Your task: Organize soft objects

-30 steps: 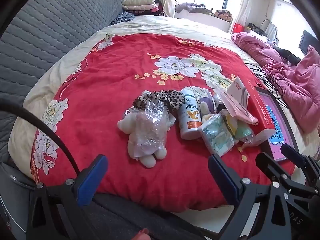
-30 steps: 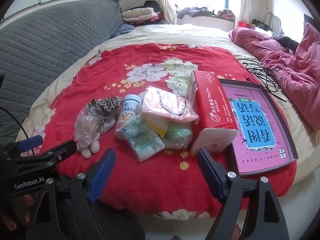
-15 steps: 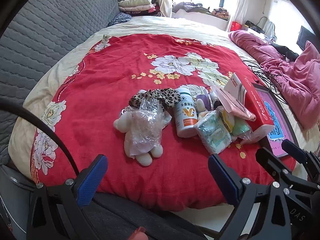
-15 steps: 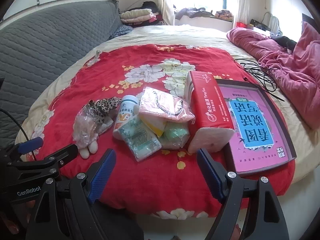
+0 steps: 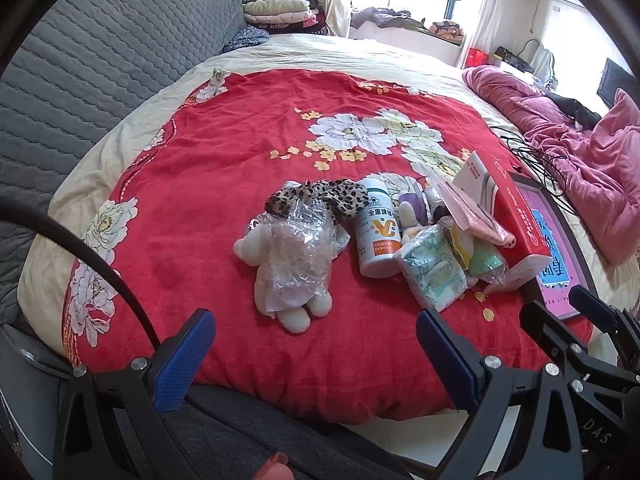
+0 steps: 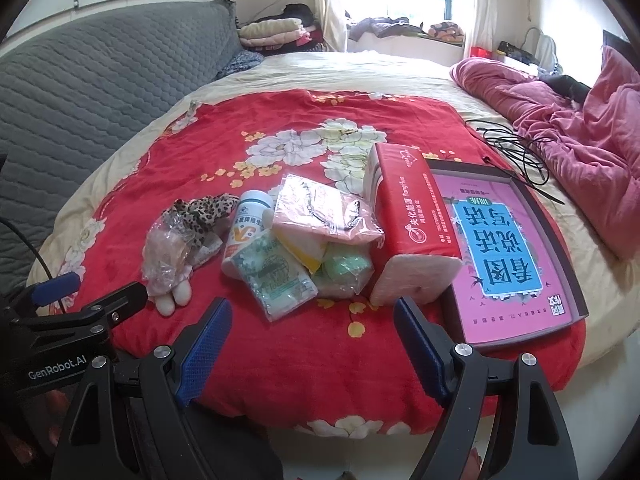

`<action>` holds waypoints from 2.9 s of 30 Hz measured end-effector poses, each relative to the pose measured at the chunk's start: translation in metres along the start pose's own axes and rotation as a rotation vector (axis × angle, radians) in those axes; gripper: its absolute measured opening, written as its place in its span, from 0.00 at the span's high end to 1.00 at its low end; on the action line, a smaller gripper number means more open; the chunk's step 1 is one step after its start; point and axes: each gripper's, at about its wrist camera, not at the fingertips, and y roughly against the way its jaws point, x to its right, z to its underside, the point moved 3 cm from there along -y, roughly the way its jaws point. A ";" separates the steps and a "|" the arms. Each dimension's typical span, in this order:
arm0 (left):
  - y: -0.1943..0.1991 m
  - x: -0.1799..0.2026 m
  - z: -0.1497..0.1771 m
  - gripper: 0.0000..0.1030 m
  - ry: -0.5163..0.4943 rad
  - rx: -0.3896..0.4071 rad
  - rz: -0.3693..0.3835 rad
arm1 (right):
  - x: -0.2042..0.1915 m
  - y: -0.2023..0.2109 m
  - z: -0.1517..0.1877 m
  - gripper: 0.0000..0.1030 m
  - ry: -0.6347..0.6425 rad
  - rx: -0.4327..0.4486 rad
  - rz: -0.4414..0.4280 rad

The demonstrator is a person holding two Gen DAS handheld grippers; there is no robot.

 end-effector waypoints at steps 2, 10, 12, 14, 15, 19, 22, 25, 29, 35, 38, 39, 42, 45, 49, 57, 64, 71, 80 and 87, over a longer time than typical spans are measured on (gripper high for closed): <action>0.000 0.000 0.001 0.02 -0.002 -0.001 0.002 | -0.001 0.001 0.000 0.19 0.004 0.001 0.000; 0.000 0.000 0.001 0.02 -0.002 -0.003 0.004 | -0.001 -0.001 0.000 0.19 0.007 -0.001 0.005; 0.001 -0.001 0.001 0.02 -0.001 -0.002 0.006 | 0.000 -0.001 0.001 0.19 0.004 -0.001 0.005; 0.001 -0.001 0.001 0.02 0.000 -0.003 0.004 | 0.001 -0.001 0.001 0.19 0.001 -0.002 0.005; 0.001 -0.001 0.001 0.02 0.001 -0.003 0.007 | 0.001 -0.001 0.001 0.19 0.001 -0.003 0.004; 0.001 -0.002 0.001 0.02 0.003 -0.002 0.012 | 0.001 -0.001 0.001 0.19 0.001 0.000 0.006; 0.001 -0.002 0.001 0.02 0.004 -0.002 0.015 | 0.000 -0.002 0.001 0.19 0.003 -0.002 0.006; 0.000 -0.002 0.001 0.02 0.006 -0.002 0.021 | -0.001 -0.003 -0.001 0.19 0.009 -0.003 0.004; -0.001 -0.003 0.000 0.02 0.011 -0.008 0.026 | -0.003 -0.003 -0.002 0.19 0.015 -0.001 0.000; 0.000 -0.005 -0.002 0.02 0.030 0.004 0.049 | -0.003 -0.005 -0.002 0.19 0.011 0.000 0.000; 0.001 -0.007 -0.003 0.02 0.028 0.010 0.055 | -0.002 -0.006 -0.001 0.19 0.012 -0.002 0.002; 0.001 -0.007 -0.003 0.02 0.027 0.013 0.058 | -0.002 -0.006 -0.001 0.19 0.011 -0.002 0.001; 0.001 -0.006 -0.003 0.02 0.027 0.015 0.069 | -0.001 -0.007 -0.001 0.19 0.009 -0.001 -0.001; 0.000 -0.009 -0.003 0.02 0.034 0.014 0.076 | -0.001 -0.007 -0.001 0.19 0.011 0.003 0.000; -0.005 -0.018 -0.003 0.02 0.059 0.001 0.080 | 0.000 -0.009 -0.001 0.19 0.007 0.004 -0.001; -0.027 -0.042 -0.004 0.02 0.135 -0.040 0.095 | 0.001 -0.019 -0.002 0.19 0.004 -0.007 -0.006; -0.046 -0.038 -0.018 0.13 0.133 -0.052 0.111 | 0.004 -0.033 -0.007 0.19 0.015 -0.020 0.003; -0.070 -0.018 -0.029 0.18 0.061 -0.086 0.074 | 0.011 -0.044 -0.023 0.19 0.048 0.023 0.026; -0.091 -0.023 -0.030 0.24 0.067 -0.118 0.059 | -0.003 -0.078 -0.041 0.19 0.249 0.005 0.077; -0.096 -0.026 -0.032 0.26 0.086 -0.123 0.078 | -0.010 -0.100 -0.046 0.27 0.428 0.007 0.105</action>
